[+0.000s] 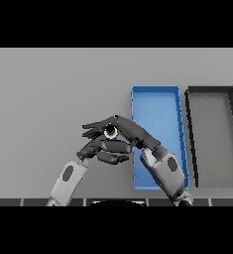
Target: Pick up the blue pipe and place it into the blue bin.
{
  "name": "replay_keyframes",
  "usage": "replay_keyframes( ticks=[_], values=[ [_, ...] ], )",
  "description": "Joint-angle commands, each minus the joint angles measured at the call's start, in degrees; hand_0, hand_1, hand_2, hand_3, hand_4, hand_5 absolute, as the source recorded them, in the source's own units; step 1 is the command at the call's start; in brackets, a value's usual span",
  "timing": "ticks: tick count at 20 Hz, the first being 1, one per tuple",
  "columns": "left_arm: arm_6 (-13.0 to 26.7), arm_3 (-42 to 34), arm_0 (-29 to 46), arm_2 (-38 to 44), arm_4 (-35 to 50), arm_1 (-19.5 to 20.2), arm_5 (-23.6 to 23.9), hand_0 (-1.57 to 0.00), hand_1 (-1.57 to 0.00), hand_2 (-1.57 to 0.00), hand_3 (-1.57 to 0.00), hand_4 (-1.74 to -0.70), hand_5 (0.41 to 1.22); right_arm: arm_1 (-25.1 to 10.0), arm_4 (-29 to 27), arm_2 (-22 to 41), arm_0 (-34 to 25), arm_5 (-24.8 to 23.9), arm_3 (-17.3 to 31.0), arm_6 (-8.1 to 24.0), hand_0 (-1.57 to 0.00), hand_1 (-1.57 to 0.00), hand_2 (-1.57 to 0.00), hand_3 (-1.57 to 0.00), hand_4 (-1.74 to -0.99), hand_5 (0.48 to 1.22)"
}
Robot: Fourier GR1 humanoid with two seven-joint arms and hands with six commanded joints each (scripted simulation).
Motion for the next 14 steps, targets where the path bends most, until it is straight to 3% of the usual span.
replay_keyframes(
  ticks=[1,3,5,7,10,14],
  values=[
    [-0.04,0.18,-0.29,0.08,0.12,-0.27,0.15,-0.01,-0.01,-0.01,-0.01,-0.91,0.456,-1.8,-3.28,-1.4,-2.45,-2.04,0.85,0.02,-1.57,-1.57,-1.57,-1.57,-1.741,1.221],
    [1.34,-0.65,-0.89,0.46,0.83,-0.06,-0.16,-0.01,-0.01,-0.01,0.0,-0.91,0.445,-6.19,-9.54,-3.07,-8.2,-5.14,1.3,-0.05,-1.57,-1.57,-1.57,-1.57,-1.741,1.221],
    [2.58,-1.34,-0.67,0.25,1.65,-0.34,-0.83,0.0,0.0,0.0,0.0,-0.91,0.437,-8.38,-14.12,-7.1,-15.77,-6.57,3.65,-0.25,-1.57,-1.57,-1.57,-1.57,-1.741,1.221],
    [4.19,-1.17,-1.34,0.62,1.5,-0.29,-0.63,0.0,0.0,0.0,0.0,-0.9,0.433,-10.86,-12.01,-11.06,-20.66,-9.9,4.9,-0.98,-1.57,-1.57,-1.57,-1.57,-1.741,1.221],
    [3.52,-1.14,-1.17,0.83,1.0,0.36,-0.46,0.0,0.0,0.0,0.0,-0.89,0.428,-15.38,-9.23,-16.29,-24.54,-12.21,8.65,0.01,-1.57,-1.57,-1.57,-1.57,-1.741,1.221],
    [2.57,-1.27,-0.68,0.67,1.05,0.61,-0.73,0.0,0.0,0.0,0.0,-0.89,0.412,-20.34,-7.81,-21.62,-22.07,-10.95,13.13,-0.08,-1.57,-1.57,-1.57,-1.57,-1.741,1.221]
  ],
)
